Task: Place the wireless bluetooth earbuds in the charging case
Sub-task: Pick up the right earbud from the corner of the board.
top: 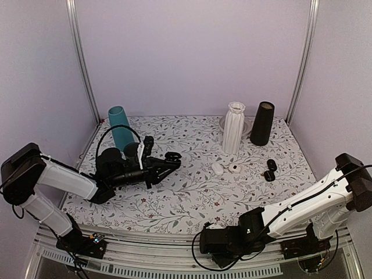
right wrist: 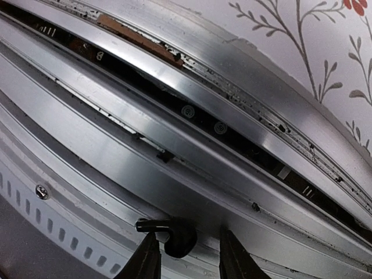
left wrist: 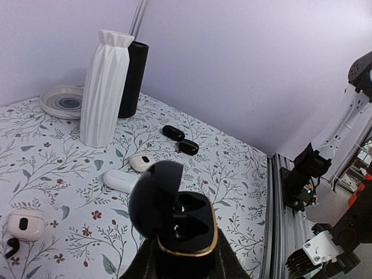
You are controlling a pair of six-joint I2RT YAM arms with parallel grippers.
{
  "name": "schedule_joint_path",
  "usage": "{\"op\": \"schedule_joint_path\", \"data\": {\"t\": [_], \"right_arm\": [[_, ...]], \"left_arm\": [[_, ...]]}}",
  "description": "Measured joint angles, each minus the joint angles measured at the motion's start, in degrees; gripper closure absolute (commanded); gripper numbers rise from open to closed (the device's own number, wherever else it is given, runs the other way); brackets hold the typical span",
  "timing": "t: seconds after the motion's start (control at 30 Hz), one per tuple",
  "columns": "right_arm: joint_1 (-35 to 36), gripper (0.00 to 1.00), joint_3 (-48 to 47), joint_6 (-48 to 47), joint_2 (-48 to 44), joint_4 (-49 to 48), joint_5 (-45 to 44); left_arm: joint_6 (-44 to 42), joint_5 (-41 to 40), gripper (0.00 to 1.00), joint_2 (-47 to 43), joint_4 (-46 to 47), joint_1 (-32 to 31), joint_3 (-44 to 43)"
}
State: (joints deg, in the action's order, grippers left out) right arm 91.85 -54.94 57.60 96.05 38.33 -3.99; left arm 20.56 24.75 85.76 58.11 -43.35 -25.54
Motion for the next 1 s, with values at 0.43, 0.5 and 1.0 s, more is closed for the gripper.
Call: {"op": "schedule_joint_path", "data": {"t": [0.43,0.5,1.0], "right_arm": [[1.25,0.86,-4.70,-1.75,4.46,3.28,-2.97],[1.36,0.90,-4.74,-1.77,4.46,3.41,-3.15],[-1.01,0.93,-4.92,-1.33,-0.42,8.48,-10.82]], "left_arm": [[-0.59,0.02,1.00,-0.04,-1.95,0.35,-0.92],[-0.63,0.02,1.00,-0.04,-2.23,0.42,-0.94],[-1.51,4.74,1.00,0.42,-2.73,0.63,-1.31]]}}
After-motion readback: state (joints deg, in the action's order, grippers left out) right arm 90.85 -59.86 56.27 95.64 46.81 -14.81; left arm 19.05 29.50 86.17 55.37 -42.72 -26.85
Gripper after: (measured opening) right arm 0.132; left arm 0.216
